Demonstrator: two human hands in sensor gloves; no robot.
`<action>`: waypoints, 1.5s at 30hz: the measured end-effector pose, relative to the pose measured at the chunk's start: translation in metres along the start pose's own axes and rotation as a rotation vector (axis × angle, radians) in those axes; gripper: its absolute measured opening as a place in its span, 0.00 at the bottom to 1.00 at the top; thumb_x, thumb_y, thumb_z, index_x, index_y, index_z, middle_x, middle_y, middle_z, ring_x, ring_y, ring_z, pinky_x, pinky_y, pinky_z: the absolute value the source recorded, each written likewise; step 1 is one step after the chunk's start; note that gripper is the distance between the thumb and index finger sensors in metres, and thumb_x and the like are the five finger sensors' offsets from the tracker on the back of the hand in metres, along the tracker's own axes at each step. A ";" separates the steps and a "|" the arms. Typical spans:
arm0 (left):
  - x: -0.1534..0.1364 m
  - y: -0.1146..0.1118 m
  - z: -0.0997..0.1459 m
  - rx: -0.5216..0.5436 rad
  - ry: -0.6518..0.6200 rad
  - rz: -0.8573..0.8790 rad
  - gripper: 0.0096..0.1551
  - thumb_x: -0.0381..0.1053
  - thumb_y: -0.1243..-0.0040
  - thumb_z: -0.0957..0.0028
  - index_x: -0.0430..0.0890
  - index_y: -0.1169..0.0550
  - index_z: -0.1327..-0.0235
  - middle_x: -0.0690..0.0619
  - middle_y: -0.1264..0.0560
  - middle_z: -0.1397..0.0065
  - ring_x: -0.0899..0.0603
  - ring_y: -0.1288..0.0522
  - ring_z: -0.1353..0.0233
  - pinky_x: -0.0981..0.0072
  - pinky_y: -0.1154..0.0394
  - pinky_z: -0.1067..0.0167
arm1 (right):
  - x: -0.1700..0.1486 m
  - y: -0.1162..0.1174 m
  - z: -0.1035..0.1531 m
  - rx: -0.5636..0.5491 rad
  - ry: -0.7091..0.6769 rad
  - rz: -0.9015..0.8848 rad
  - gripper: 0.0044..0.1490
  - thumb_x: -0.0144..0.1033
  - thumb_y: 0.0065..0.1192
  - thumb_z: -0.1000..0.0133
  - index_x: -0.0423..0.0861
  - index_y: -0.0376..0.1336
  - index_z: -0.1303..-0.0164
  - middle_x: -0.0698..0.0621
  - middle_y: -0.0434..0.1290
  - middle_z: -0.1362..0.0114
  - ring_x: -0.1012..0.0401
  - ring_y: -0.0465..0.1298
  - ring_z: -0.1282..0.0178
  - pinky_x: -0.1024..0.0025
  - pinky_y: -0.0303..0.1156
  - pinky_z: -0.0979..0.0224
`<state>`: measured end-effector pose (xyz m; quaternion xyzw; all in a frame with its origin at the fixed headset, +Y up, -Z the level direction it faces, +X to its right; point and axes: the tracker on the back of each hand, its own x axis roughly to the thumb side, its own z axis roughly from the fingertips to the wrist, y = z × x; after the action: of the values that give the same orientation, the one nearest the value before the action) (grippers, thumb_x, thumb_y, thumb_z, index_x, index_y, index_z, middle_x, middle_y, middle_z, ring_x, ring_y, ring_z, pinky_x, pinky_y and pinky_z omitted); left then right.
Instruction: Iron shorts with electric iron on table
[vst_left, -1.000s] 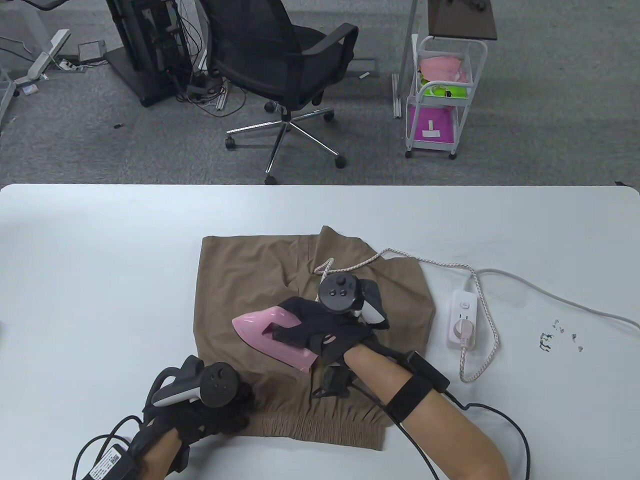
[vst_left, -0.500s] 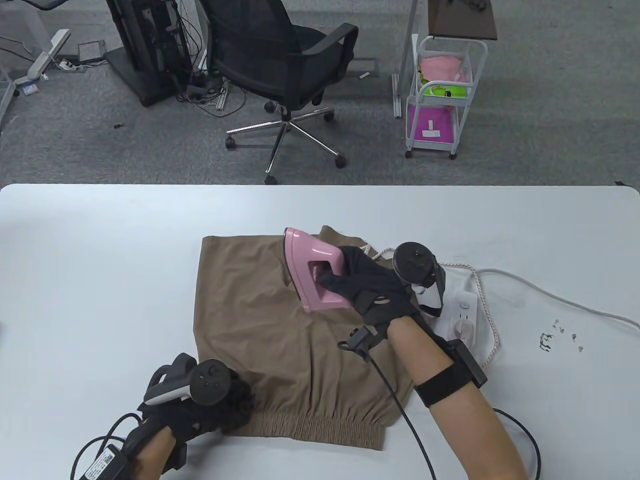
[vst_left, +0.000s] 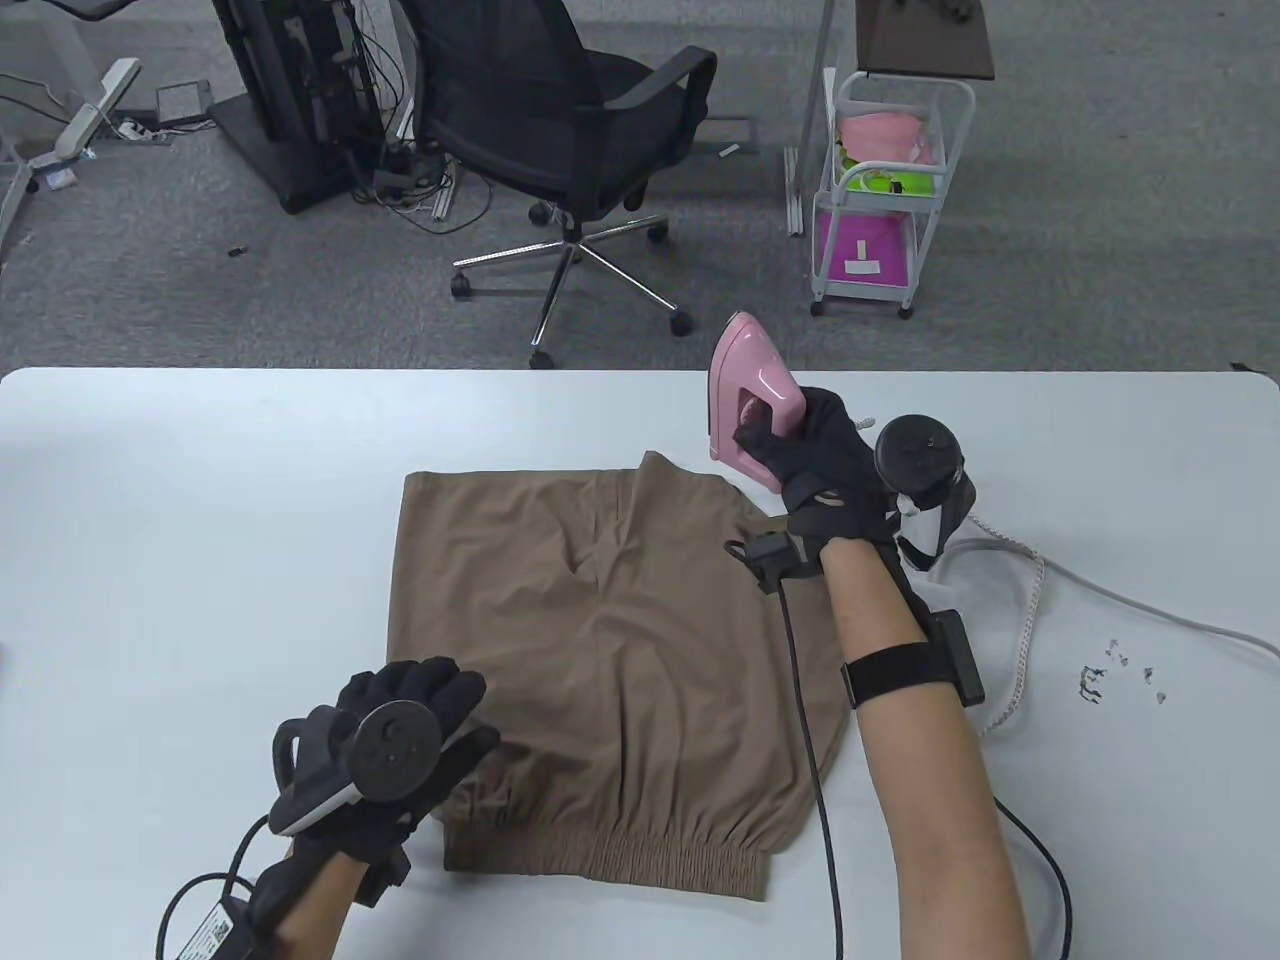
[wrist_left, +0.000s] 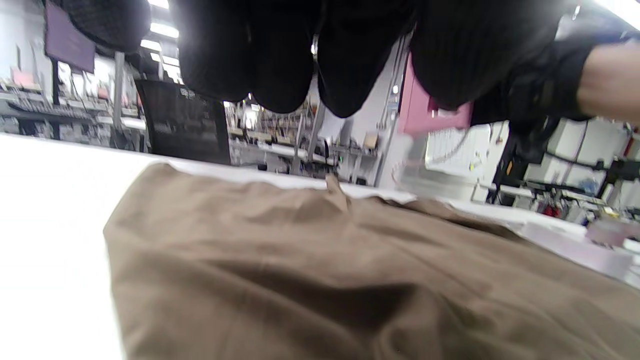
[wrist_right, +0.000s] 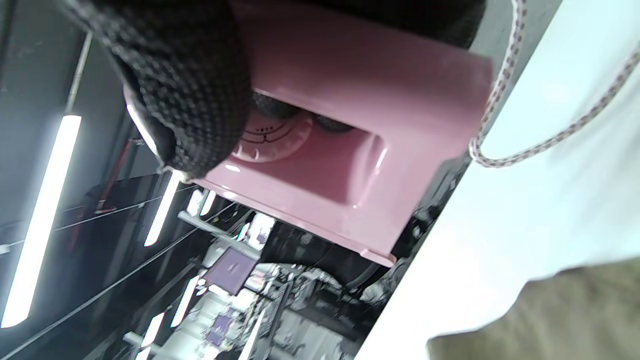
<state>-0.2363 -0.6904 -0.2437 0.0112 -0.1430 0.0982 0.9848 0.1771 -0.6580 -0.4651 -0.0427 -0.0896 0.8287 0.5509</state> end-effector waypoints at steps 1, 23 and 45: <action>0.000 0.000 0.001 0.031 0.002 0.004 0.34 0.67 0.42 0.46 0.56 0.28 0.27 0.48 0.32 0.19 0.35 0.33 0.21 0.28 0.41 0.26 | -0.005 0.000 -0.006 -0.009 0.026 0.017 0.35 0.47 0.82 0.48 0.59 0.63 0.35 0.57 0.70 0.30 0.57 0.76 0.27 0.46 0.67 0.22; -0.008 -0.011 0.006 0.016 0.003 -0.026 0.33 0.67 0.42 0.46 0.55 0.26 0.28 0.48 0.30 0.20 0.34 0.32 0.21 0.27 0.41 0.26 | -0.091 0.032 -0.060 -0.004 0.257 0.045 0.34 0.44 0.82 0.45 0.62 0.60 0.35 0.61 0.65 0.26 0.59 0.71 0.21 0.49 0.64 0.18; -0.006 -0.009 0.006 0.016 -0.005 -0.032 0.33 0.67 0.42 0.46 0.55 0.26 0.29 0.49 0.30 0.21 0.34 0.32 0.21 0.27 0.41 0.26 | -0.092 0.040 -0.051 0.041 0.432 0.191 0.42 0.49 0.79 0.45 0.54 0.59 0.24 0.47 0.63 0.21 0.46 0.67 0.20 0.43 0.61 0.22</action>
<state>-0.2420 -0.7010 -0.2398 0.0217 -0.1445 0.0838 0.9857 0.1855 -0.7530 -0.5260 -0.2164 0.0516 0.8501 0.4773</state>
